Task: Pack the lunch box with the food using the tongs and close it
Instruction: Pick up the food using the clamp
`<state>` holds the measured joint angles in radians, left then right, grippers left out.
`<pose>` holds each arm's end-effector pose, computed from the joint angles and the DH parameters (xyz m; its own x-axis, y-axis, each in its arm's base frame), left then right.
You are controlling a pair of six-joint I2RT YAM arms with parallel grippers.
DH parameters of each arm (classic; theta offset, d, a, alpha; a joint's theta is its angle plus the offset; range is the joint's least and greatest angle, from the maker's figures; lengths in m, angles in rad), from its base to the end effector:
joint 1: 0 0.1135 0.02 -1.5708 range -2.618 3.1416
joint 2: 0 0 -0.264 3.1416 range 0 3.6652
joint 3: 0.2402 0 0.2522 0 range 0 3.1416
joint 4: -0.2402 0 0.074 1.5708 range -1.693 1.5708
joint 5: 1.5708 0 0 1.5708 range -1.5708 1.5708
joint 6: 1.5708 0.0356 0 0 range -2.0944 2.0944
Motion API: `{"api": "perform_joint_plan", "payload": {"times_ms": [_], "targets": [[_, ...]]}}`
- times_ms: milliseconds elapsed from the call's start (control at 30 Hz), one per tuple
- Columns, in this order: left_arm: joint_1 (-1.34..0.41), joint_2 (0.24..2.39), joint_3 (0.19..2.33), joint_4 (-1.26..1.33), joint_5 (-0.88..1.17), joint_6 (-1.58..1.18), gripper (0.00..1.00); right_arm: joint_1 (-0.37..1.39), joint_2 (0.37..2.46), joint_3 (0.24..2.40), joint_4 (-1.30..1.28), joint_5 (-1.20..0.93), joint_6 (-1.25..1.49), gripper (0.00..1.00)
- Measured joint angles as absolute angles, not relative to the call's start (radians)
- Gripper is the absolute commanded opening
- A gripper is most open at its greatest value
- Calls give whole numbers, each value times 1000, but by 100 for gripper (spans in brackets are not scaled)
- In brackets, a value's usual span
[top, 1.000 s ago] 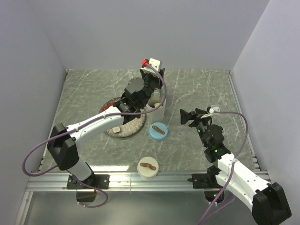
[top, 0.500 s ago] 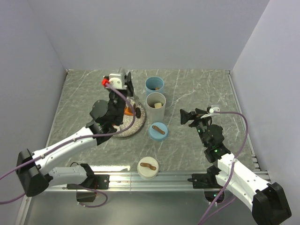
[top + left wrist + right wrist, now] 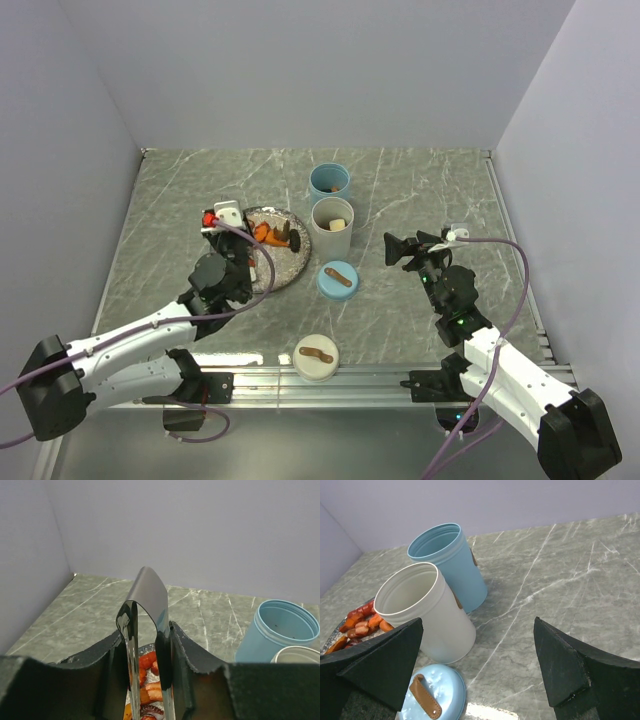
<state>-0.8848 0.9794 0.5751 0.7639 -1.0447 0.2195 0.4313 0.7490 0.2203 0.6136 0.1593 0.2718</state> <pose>0.1553 -0.1412 0.3238 0.1905 -0.0601 -0.9798 -0.1697 0.9811 -0.0932 0.1633 0.0689 0.2308 0.0019 0.2927 -0.9562 -0.2800 0.9181 0.2805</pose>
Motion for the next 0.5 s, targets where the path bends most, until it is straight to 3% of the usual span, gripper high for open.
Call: {"api": "perform_joint_plan", "payload": {"times_ms": [500], "targets": [[-885, 966, 465, 816, -1124, 190, 43, 431, 751, 220, 614, 159, 272, 98]]}}
